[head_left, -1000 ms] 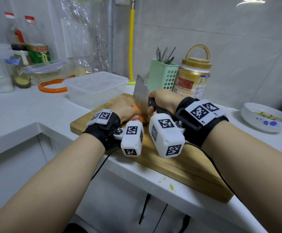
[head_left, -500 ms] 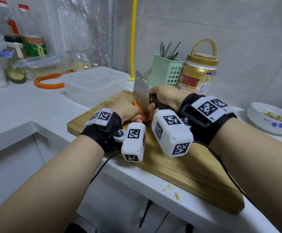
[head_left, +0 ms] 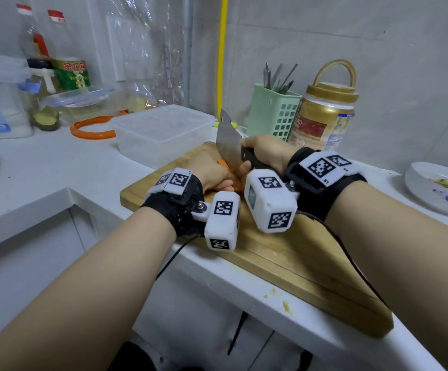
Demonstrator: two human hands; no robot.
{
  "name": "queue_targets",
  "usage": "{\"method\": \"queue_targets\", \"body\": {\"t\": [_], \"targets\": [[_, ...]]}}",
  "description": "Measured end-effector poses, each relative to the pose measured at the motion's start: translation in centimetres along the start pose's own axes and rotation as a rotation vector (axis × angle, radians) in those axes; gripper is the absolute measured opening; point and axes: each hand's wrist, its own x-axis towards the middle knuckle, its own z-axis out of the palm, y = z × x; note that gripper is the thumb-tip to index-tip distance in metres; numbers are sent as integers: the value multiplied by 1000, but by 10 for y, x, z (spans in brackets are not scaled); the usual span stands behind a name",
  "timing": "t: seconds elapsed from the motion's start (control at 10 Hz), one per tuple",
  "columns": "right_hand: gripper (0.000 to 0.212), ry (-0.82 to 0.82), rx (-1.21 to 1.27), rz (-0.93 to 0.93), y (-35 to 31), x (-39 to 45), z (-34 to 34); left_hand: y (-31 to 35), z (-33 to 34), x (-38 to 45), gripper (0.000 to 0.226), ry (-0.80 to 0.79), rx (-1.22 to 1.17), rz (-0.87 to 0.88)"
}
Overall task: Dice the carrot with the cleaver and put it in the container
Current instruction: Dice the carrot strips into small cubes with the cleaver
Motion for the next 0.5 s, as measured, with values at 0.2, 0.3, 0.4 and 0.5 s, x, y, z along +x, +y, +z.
{"method": "queue_targets", "body": {"t": [0.2,0.3,0.4,0.5], "targets": [[29,85,-162,-39,-16,-20,-10,4,-2,-3,25,-7,75,1],[34,91,-138,-28,-17,-39,-9,-1,-3,5,19,-9,100,-2],[37,43,-205,-33,-10,-40,-7,-3,-3,11,5,-48,97,5],[36,20,-180,-49,4,-38,-1,-1,-5,13,31,-56,91,-12]]}}
